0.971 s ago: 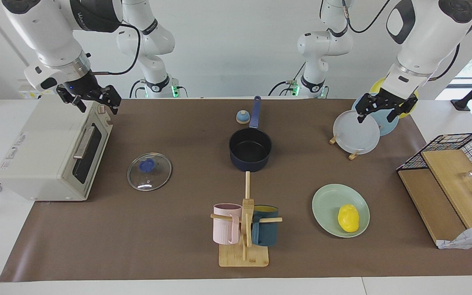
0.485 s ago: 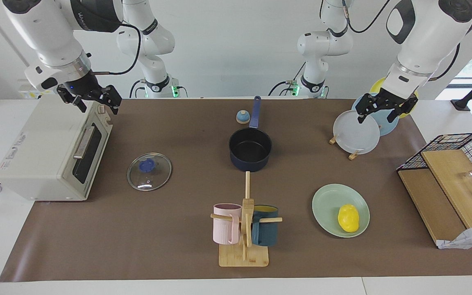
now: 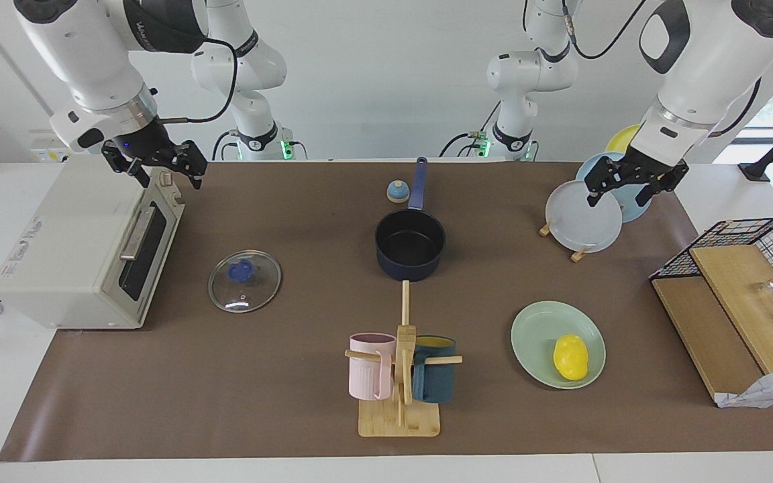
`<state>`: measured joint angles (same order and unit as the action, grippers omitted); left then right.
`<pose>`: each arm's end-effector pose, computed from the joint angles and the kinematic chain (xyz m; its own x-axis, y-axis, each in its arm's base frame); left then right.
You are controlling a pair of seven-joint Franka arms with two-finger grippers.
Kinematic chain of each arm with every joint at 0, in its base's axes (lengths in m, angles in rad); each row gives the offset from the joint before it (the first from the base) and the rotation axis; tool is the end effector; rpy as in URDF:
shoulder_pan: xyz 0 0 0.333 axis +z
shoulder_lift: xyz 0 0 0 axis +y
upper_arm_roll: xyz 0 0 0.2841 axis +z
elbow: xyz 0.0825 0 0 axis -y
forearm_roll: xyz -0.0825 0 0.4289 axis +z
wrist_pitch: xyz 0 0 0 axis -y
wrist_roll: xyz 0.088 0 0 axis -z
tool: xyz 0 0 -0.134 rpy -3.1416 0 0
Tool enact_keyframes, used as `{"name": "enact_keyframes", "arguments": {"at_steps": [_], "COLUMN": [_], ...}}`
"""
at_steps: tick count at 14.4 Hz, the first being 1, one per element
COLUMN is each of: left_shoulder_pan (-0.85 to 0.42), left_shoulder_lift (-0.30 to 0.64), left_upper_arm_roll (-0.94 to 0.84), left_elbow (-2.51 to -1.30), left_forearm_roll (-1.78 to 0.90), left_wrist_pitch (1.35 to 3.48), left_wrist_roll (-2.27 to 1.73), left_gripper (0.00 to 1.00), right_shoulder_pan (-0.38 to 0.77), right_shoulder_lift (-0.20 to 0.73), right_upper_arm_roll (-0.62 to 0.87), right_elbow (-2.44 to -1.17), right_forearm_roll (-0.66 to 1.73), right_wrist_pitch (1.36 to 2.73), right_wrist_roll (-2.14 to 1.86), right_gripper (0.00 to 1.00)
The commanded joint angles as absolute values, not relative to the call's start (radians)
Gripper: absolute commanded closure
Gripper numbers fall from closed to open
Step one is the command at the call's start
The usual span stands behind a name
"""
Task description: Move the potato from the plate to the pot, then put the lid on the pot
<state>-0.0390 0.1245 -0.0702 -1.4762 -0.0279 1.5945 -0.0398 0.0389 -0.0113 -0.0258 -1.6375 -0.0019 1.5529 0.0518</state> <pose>0.6315 -0.0708 0.5400 0.9976 -0.0682 -0.0074 -0.0679 -0.9970 0.0363 0.5900 0.0074 0.5366 0.9966 -0.0387 -0.0731 -0.0384 -0.9992 0.0054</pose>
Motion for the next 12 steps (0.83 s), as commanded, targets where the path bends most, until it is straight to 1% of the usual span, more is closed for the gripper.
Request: {"name": "enact_keyframes", "arguments": {"at_steps": [1,3,4,5,7,9,10,12], "left_shoulder_pan": [-0.041,-0.043,-0.044,-0.044,-0.051,-0.083,-0.083,-0.081], "left_shoulder_lift": [0.323,0.434,0.475,0.515,0.627,0.727,0.757,0.761], "left_upper_arm_roll": [-0.071,-0.069,-0.074,-0.075,-0.075,-0.061,-0.061,-0.064], "left_elbow": [-1.268,-1.2,-1.178,-1.171,-1.161,-1.108,-1.097,-1.098], "left_forearm_roll": [-0.046,-0.045,-0.046,-0.046,-0.046,-0.041,-0.04,-0.037], "left_wrist_pitch": [1.546,1.583,1.62,1.672,1.758,1.831,1.851,1.879], "left_wrist_roll": [-0.037,-0.037,-0.037,-0.037,-0.04,-0.04,-0.04,-0.04], "left_gripper": [0.0,0.0,0.0,0.0,0.0,0.0,0.0,0.0], "right_shoulder_pan": [0.037,0.037,0.037,0.04,0.069,0.092,0.092,0.091], "right_shoulder_lift": [-0.075,-0.092,-0.091,-0.081,-0.052,-0.031,-0.025,0.004], "right_upper_arm_roll": [-0.015,-0.015,-0.015,-0.015,-0.015,-0.015,-0.015,-0.017], "right_elbow": [-1.779,-1.882,-1.91,-1.933,-1.998,-2.064,-2.094,-2.149], "right_forearm_roll": [0.028,0.028,0.029,0.029,0.029,0.029,0.029,0.029], "right_wrist_pitch": [1.691,1.788,1.819,1.851,1.948,2.041,2.086,2.185], "right_wrist_roll": [-0.021,-0.044,-0.044,-0.044,-0.044,-0.044,-0.046,-0.092], "right_gripper": [0.0,0.0,0.0,0.0,0.0,0.0,0.0,0.0]}}
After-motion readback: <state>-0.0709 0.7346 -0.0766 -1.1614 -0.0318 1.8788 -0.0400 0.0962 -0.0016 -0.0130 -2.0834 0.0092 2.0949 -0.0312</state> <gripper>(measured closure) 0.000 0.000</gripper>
